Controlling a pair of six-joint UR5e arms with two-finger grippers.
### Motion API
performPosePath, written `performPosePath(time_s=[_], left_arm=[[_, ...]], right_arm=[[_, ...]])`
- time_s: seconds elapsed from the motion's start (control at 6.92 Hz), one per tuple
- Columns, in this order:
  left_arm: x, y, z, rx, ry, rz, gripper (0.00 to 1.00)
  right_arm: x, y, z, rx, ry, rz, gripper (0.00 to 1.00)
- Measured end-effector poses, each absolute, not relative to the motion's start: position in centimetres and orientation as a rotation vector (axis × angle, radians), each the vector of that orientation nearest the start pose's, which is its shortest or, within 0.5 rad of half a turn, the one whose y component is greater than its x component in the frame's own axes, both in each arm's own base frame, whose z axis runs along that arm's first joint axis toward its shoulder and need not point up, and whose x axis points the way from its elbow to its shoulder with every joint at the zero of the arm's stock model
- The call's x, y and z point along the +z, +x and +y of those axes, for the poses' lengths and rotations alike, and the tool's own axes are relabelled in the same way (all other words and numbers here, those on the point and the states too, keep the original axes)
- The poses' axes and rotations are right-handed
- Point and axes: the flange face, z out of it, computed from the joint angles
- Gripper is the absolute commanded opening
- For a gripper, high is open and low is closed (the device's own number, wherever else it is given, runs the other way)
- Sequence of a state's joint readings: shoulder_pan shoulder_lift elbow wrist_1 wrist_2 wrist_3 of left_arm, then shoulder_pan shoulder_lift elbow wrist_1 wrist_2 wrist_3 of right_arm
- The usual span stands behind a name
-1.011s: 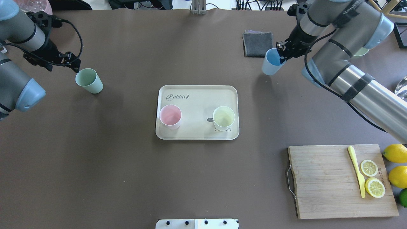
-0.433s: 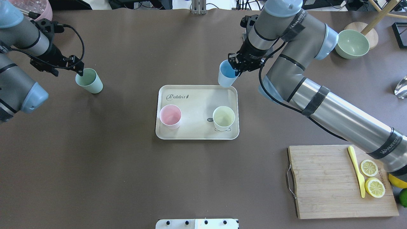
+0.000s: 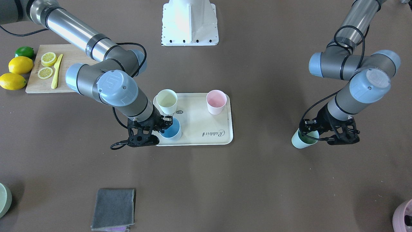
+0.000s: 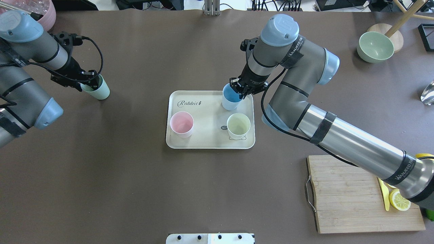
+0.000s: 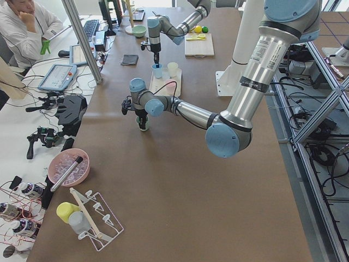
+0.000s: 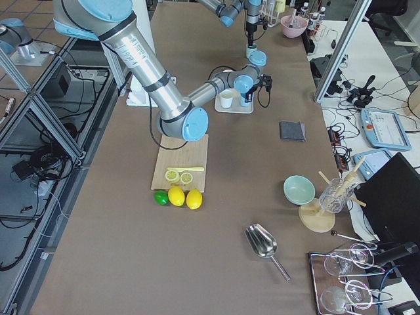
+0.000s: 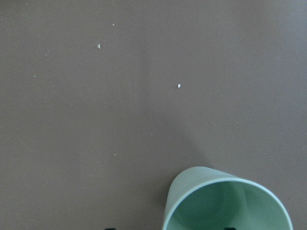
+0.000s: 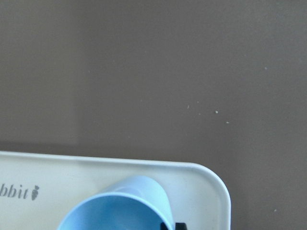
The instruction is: Place all cups on tray
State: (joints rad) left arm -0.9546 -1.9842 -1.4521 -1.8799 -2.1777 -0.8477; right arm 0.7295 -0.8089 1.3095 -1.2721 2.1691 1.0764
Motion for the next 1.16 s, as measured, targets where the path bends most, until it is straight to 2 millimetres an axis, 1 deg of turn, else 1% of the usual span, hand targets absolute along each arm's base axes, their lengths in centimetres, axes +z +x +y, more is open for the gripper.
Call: performPosePath(time_s=[0.14,0.29,0.43,0.58,0.72,0.87,1.01,1.16], left_arm=[[43.1,33.3,-60.1,-0.034,0.035,0.84,0.0],[40.2,33.6,-61.0,-0.042,0.013,0.859,0.0],[36.3,34.2,-62.0,-0.07,-0.011,0.88,0.0],[32.6,35.4,-62.3,-0.111,-0.032,0.9,0.0],[29.6,37.8,-61.6,-0.14,-0.057,0.917,0.0],[27.2,41.0,-60.2,-0.158,-0.074,0.922,0.0],[25.5,44.4,-58.5,-0.163,-0.076,0.915,0.0],[24.5,47.1,-56.8,-0.157,-0.082,0.91,0.0]], right_arm=[[27.0,-52.1,-56.3,-0.028,-0.019,-0.952,1.0],[26.0,-51.4,-56.3,-0.036,-0.002,-0.967,1.0],[25.1,-49.6,-56.9,-0.028,0.008,-0.981,1.0],[24.5,-46.9,-57.5,-0.016,0.01,-0.993,1.0],[24.7,-44.2,-58.0,-0.014,0.013,-1.006,1.0],[25.6,-41.6,-58.5,-0.011,0.015,-1.013,1.0],[26.8,-39.6,-58.9,-0.004,0.016,-1.012,1.0],[28.0,-38.2,-59.1,0.0,0.022,-1.006,1.0]])
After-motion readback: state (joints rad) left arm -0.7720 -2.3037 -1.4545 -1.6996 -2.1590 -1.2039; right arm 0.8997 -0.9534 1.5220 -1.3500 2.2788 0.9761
